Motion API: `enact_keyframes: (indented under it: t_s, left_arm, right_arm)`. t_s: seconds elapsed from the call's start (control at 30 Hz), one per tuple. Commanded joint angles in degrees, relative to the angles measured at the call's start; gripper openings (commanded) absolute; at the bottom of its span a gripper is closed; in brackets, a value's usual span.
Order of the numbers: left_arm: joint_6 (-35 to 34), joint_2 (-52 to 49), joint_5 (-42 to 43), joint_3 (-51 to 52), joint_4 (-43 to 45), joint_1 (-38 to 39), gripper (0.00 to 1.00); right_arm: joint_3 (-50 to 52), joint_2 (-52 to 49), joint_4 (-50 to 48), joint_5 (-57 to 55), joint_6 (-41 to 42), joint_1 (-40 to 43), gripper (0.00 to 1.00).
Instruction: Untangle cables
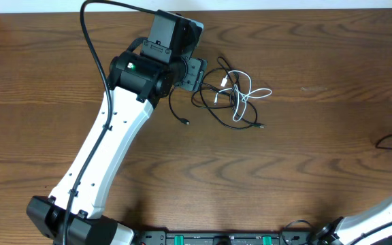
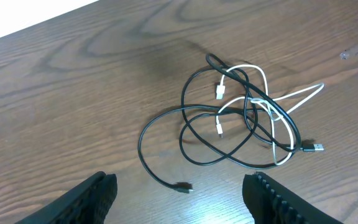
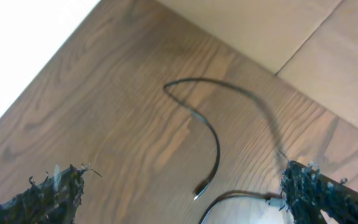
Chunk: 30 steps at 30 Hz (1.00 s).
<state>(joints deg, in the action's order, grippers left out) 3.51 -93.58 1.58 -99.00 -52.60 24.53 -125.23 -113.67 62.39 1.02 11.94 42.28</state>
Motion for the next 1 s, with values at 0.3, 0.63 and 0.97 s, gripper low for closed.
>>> enact_keyframes:
  t_s: [0.3, 0.63, 0.97]
  left_arm:
    - [0.83, -2.03, -3.76, 0.55, 0.13, -0.13, 0.69]
    - [1.03, -13.7, 3.67, 0.55, -0.68, -0.07, 0.54]
    - [0.31, -12.92, 19.52, 0.5, 7.23, -0.07, 0.6]
  right_arm:
    - [-2.21, 9.11, 0.15, -1.62, -2.1, -15.89, 0.99]
    - [-2.32, 19.69, 5.7, -4.57, -2.27, -31.78, 0.99]
    - [-2.25, 16.59, 10.73, -6.75, -2.4, -39.87, 0.99]
